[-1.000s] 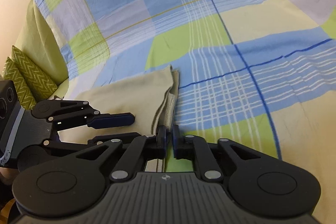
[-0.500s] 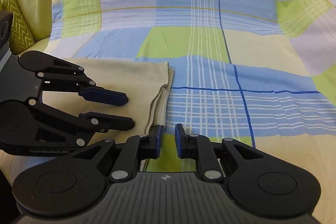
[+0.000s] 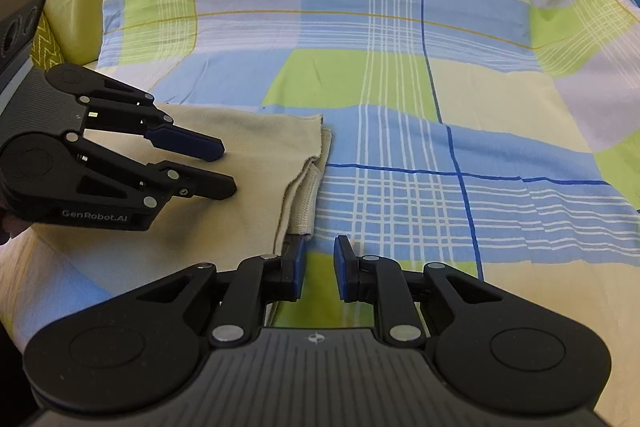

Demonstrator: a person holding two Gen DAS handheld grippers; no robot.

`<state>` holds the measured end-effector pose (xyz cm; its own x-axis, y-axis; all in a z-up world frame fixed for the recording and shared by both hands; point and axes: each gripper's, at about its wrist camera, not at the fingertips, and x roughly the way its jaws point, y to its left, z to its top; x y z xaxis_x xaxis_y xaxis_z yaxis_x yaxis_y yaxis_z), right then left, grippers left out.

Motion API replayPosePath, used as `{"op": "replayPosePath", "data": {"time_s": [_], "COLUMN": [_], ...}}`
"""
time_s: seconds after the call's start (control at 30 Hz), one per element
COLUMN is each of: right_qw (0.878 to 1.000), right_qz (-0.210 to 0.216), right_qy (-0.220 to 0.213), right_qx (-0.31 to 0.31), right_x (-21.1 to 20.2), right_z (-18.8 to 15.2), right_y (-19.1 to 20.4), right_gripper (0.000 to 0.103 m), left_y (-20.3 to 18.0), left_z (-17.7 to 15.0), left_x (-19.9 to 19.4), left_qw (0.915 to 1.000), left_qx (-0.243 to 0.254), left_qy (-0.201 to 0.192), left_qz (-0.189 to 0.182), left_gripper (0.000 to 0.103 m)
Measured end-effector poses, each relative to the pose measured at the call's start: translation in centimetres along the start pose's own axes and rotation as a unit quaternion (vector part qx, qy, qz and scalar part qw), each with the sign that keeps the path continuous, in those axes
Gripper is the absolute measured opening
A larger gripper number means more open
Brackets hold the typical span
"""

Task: Fold clothes

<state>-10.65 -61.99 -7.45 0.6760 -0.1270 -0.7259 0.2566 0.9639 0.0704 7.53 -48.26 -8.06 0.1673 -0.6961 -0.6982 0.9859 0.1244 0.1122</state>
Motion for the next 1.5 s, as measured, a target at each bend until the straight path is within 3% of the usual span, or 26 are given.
{"op": "replayPosePath", "data": {"time_s": [0.1,0.37,0.6,0.83,0.93,1.03,1.17,1.3,1.5], "right_qw": [1.0,0.997,0.998,0.997,0.998,0.998,0.996,0.995,0.991], "right_qz": [-0.011,-0.052,-0.009,0.028,-0.002,-0.026,0.006,0.041,0.083], "right_qy": [-0.001,-0.043,-0.036,-0.032,-0.041,-0.061,-0.083,-0.075,-0.066], "right_qx": [-0.012,-0.04,-0.052,-0.064,-0.039,-0.014,-0.031,-0.052,-0.083], "right_x": [-0.1,-1.5,-0.1,1.3,1.2,0.7,1.3,3.8,7.2], "right_z": [0.0,0.5,0.8,1.1,1.1,1.4,2.8,4.7,7.4], "right_y": [0.4,1.0,2.8,4.4,3.0,2.0,3.5,5.6,8.8], "right_gripper": [0.022,0.022,0.023,0.022,0.02,0.024,0.024,0.023,0.023], "left_y": [0.0,1.5,3.8,5.1,6.3,7.8,9.0,9.7,11.0], "left_z": [0.1,-1.7,-5.8,-6.5,-7.3,-7.9,-7.6,-7.4,-7.3], "left_x": [-0.1,-4.0,-6.5,-7.0,-7.7,-8.9,-9.6,-7.2,-5.4], "left_qw": [1.0,0.9982,0.997,0.9969,0.9961,0.9944,0.9928,0.9945,0.9938], "left_qx": [0.005,0.005,-0.019,-0.013,-0.026,-0.056,-0.082,-0.069,-0.067], "left_qy": [0.0,-0.02,0.001,-0.005,-0.009,-0.021,-0.049,-0.032,-0.046], "left_qz": [0.004,0.056,0.075,0.078,0.083,0.087,0.072,0.071,0.075], "left_gripper": [0.034,0.031,0.031,0.032,0.033,0.03,0.028,0.024,0.033]}}
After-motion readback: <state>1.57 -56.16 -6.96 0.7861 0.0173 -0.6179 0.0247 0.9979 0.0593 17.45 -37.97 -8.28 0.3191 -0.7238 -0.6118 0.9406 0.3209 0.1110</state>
